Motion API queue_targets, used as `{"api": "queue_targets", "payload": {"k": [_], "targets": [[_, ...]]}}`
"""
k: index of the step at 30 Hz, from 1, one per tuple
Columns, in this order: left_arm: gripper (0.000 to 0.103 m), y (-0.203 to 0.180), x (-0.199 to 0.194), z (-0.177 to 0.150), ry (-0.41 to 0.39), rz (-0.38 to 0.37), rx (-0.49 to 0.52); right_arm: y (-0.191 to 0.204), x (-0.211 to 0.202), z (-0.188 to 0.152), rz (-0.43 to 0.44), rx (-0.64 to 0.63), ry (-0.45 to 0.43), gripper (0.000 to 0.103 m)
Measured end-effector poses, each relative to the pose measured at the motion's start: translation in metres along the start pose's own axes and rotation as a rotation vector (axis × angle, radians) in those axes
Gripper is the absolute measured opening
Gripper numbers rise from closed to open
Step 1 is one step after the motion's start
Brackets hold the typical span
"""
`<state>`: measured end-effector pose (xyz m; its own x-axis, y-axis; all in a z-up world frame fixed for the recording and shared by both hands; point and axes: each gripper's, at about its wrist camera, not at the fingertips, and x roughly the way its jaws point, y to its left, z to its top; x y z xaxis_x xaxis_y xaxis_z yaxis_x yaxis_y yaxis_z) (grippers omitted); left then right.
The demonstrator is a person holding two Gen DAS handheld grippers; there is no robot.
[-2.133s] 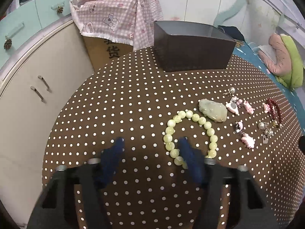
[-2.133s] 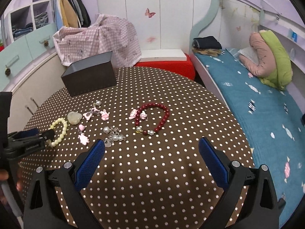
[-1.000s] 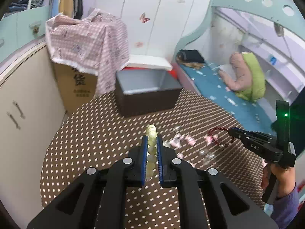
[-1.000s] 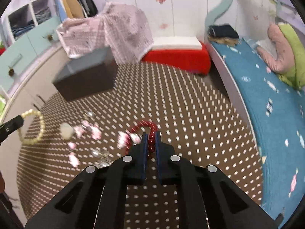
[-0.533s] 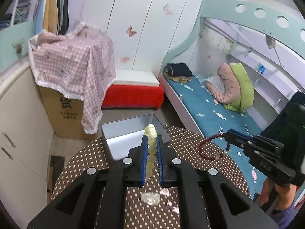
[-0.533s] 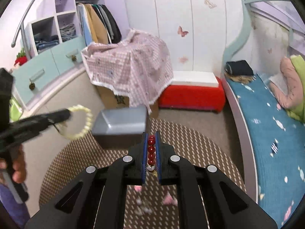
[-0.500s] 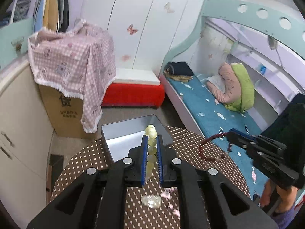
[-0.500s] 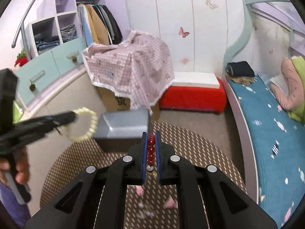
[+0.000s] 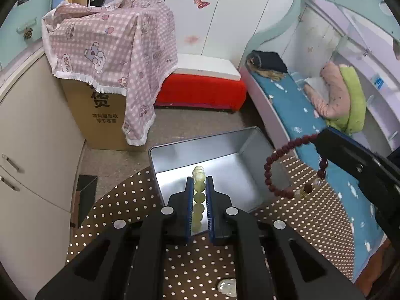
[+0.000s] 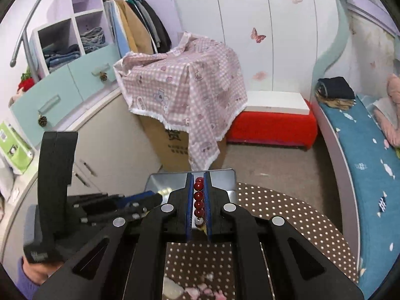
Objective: Organize jewelry
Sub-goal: 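Carry both bracelets into the grey metal box and open both tools, then grasp the jade pendant with the left tool while the right tool grasps a pink charm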
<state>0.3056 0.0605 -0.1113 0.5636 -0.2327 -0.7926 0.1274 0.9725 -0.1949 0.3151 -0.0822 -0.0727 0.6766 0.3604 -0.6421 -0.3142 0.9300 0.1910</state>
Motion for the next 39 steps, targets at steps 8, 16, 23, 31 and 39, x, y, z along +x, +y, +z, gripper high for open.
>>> {"api": "queue_targets", "payload": {"k": [8,16,23,31,39], "targets": [[0.035,0.004,0.0,-0.002,-0.025,0.011,-0.015,0.0,0.039,-0.012,-0.014,0.012,0.082,0.008],[0.044,-0.003,-0.009,-0.008,-0.048,0.018,0.001,-0.014,0.048,-0.032,-0.011,0.048,0.124,0.011],[0.047,-0.011,-0.027,-0.017,-0.085,0.013,0.008,-0.023,0.018,-0.038,-0.01,0.078,0.084,0.011],[0.076,-0.029,-0.077,-0.054,-0.194,0.072,0.057,-0.033,-0.065,-0.055,-0.074,0.032,-0.037,0.059],[0.076,-0.04,-0.068,-0.116,-0.14,0.113,0.102,-0.064,-0.099,-0.121,-0.164,0.058,-0.022,0.064]]}}
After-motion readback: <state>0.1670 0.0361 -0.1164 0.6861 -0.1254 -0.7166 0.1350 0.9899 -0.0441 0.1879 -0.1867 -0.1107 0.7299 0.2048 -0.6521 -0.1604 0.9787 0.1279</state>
